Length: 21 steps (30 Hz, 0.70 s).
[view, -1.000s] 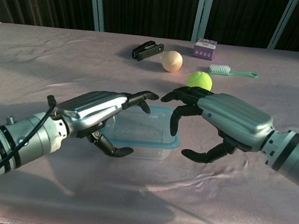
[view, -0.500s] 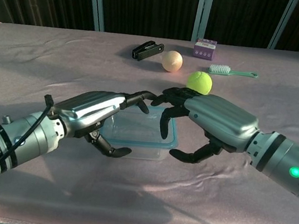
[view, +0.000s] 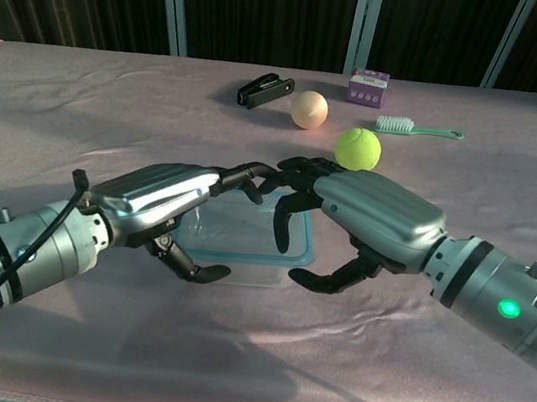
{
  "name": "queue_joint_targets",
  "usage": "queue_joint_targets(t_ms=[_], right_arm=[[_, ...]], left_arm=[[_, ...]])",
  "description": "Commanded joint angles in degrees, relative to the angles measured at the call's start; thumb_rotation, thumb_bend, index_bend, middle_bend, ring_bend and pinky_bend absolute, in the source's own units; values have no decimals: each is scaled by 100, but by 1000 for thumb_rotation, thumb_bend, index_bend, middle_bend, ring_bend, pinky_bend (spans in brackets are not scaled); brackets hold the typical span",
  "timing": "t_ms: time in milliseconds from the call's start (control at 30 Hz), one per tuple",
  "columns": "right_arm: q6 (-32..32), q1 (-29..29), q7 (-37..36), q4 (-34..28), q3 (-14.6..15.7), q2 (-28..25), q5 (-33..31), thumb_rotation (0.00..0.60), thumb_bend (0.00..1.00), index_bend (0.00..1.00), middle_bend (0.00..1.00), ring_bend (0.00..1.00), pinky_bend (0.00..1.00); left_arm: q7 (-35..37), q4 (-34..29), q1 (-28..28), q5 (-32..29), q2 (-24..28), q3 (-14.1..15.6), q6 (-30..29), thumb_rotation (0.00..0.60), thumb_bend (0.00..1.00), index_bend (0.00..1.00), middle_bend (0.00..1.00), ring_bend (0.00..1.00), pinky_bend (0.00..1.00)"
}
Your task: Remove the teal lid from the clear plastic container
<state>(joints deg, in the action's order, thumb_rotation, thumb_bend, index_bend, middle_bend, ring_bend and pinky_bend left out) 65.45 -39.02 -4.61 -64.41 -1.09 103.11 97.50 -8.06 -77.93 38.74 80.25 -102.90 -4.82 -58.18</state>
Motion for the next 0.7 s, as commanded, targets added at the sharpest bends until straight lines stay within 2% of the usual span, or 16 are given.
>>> queue_joint_targets(t_ms=[33,700], right_arm=[[-9,-15,18,-3,-5,13,-18,600,438,653,253,70,175],[44,-10,127,-251,19,-164,-132,600,438,657,253,71,176]], left_arm=[[8,0,-5,4,8,9,3,600,305,0,352,500,499],[14,55,-23,38,0,37,3,600,306,0,359,507,501]])
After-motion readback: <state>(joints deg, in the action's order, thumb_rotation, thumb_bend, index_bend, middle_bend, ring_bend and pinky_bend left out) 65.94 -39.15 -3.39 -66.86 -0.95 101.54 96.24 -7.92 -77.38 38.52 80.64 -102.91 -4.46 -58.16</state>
